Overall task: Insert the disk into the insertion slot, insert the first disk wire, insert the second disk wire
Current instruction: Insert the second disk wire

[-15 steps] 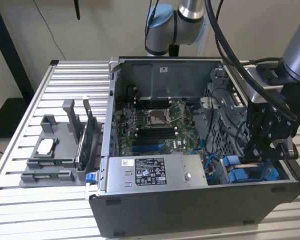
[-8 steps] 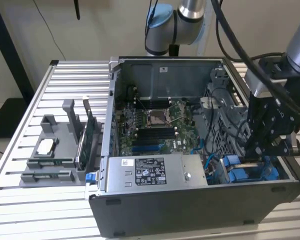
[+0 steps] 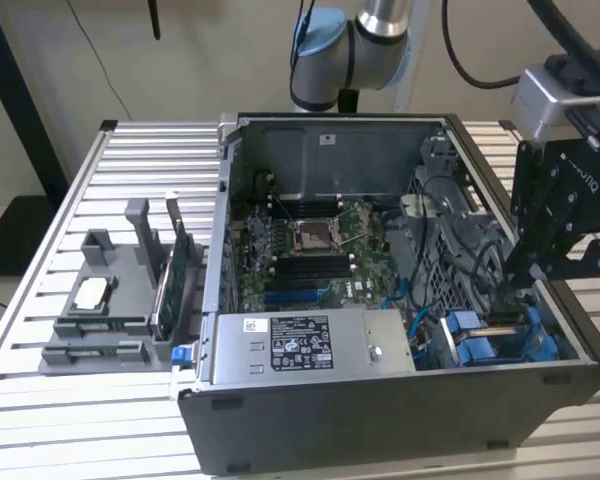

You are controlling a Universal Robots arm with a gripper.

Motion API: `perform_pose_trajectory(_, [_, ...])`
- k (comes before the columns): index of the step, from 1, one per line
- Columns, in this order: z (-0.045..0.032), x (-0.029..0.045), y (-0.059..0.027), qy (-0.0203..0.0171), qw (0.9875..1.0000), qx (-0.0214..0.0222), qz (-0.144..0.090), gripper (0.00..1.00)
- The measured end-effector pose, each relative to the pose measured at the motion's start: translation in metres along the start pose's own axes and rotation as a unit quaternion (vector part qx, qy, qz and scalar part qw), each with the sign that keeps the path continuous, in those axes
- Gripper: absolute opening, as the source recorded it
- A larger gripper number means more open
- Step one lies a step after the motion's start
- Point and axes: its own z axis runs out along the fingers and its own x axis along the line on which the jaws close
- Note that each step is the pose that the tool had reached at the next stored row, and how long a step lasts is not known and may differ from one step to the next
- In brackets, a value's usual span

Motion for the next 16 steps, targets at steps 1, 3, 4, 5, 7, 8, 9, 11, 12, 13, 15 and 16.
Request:
perform_pose_trajectory(1, [-0.0032,-0.0002,0.0000,0.0001,1.0000,0.0000,0.000,0.24])
perform_pose_trajectory(3, [-0.0096,-0.0006,0.0001,0.0001,1.0000,0.0000,0.000,0.24])
perform_pose_trajectory(4, [-0.0120,-0.0007,0.0002,0.0001,1.0000,0.0000,0.000,0.24])
perform_pose_trajectory(5, [-0.0144,-0.0008,0.0002,0.0001,1.0000,0.0000,0.000,0.24])
perform_pose_trajectory(7, [-0.0177,-0.0011,0.0002,0.0002,1.0000,0.0000,0.000,0.24])
perform_pose_trajectory(8, [-0.0183,-0.0011,0.0002,0.0001,1.0000,0.0000,0.000,0.24])
perform_pose_trajectory(9, [-0.0183,-0.0011,0.0002,0.0000,1.0000,0.0000,0.000,0.24])
perform_pose_trajectory(11, [-0.0183,-0.0011,0.0002,0.0000,1.0000,0.0000,0.000,0.24])
perform_pose_trajectory(12, [-0.0184,-0.0011,0.0002,0.0000,1.0000,0.0000,0.000,0.24])
perform_pose_trajectory(13, [-0.0185,-0.0011,0.0002,0.0002,1.0000,0.0000,0.000,0.24])
perform_pose_trajectory(15, [-0.0184,-0.0011,0.0002,0.0002,1.0000,0.0000,0.000,0.24])
perform_pose_trajectory(16, [-0.0185,-0.0011,0.0002,0.0002,1.0000,0.0000,0.000,0.24])
